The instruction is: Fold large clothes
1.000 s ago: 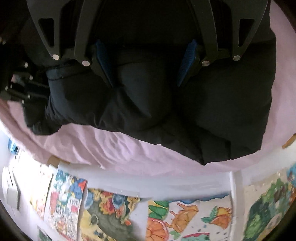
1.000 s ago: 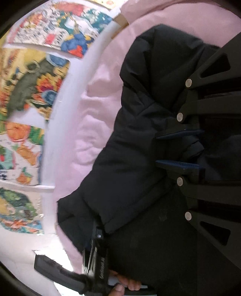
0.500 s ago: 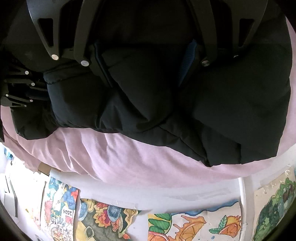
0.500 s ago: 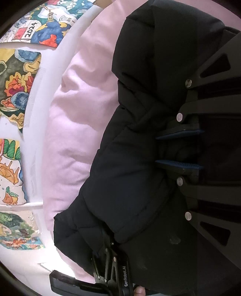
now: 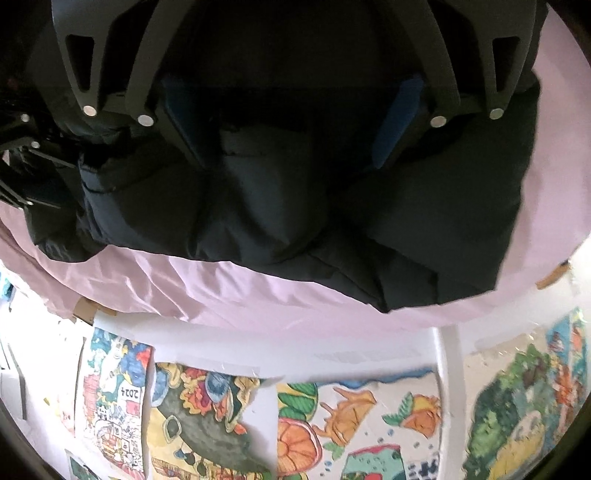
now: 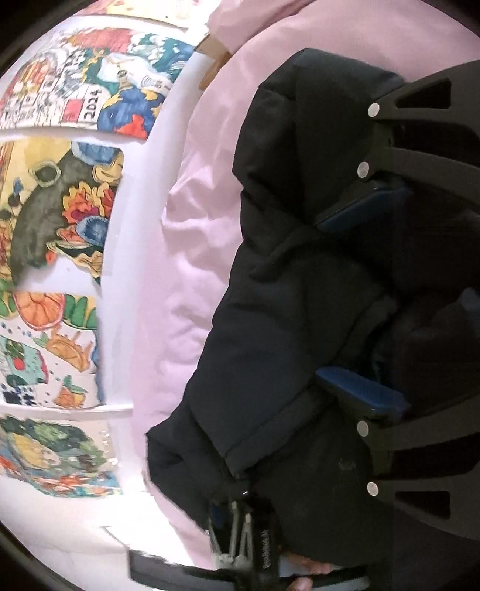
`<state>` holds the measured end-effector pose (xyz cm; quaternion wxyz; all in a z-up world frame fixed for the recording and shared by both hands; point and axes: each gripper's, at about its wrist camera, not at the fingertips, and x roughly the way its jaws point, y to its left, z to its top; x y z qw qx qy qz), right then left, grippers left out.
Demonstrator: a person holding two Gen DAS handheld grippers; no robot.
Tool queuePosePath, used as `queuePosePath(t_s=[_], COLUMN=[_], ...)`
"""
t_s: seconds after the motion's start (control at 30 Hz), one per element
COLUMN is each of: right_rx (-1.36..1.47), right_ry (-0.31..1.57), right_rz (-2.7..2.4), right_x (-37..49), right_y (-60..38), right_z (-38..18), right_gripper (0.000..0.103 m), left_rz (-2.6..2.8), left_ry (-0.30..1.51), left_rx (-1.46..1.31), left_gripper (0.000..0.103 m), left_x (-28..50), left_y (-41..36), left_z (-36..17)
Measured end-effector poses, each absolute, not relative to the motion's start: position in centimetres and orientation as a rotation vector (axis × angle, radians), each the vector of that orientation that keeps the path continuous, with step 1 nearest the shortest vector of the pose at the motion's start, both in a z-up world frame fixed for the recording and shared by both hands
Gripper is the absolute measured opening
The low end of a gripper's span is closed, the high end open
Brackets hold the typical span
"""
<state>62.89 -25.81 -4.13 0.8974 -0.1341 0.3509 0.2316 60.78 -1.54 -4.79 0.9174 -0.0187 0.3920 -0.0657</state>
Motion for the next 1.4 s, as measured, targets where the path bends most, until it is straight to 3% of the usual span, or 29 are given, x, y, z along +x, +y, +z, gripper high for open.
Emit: queuePosePath(t_s=[0.13, 0.57, 0.83, 0.93, 1.4], right_rx=[-0.272, -0.309, -0.353, -0.388, -0.308], right_ry=[0.752, 0.735, 0.709, 0.717, 0.903], right_rz=[0.478, 0.502, 0.448, 0.423, 0.439], right_x=[61.8, 55.9, 50.9, 48.5, 35.5], right_y=[-26.3, -26.7, -27.5, -27.3, -26.1], right_z=[-3.2, -0.7, 1.4, 3.0, 9.6], right_gripper=[0.075, 0.095, 0.099, 0.102, 0.103], left_rz=[-0.115, -0.171, -0.251, -0.297, -0.383], left_ry=[0.785, 0.763, 0.777, 0.776, 0.857], left_rx=[0.007, -0.016, -0.016, 0.004, 0.028], left_gripper=[0.088, 0.089, 0.094, 0.102, 0.101], left_x=[60.1, 55.4, 49.7, 47.0, 33.8], left_y=[-2.3, -2.3, -2.3, -2.5, -1.5], left_z=[-4.1, -1.9, 1.6, 3.7, 11.4])
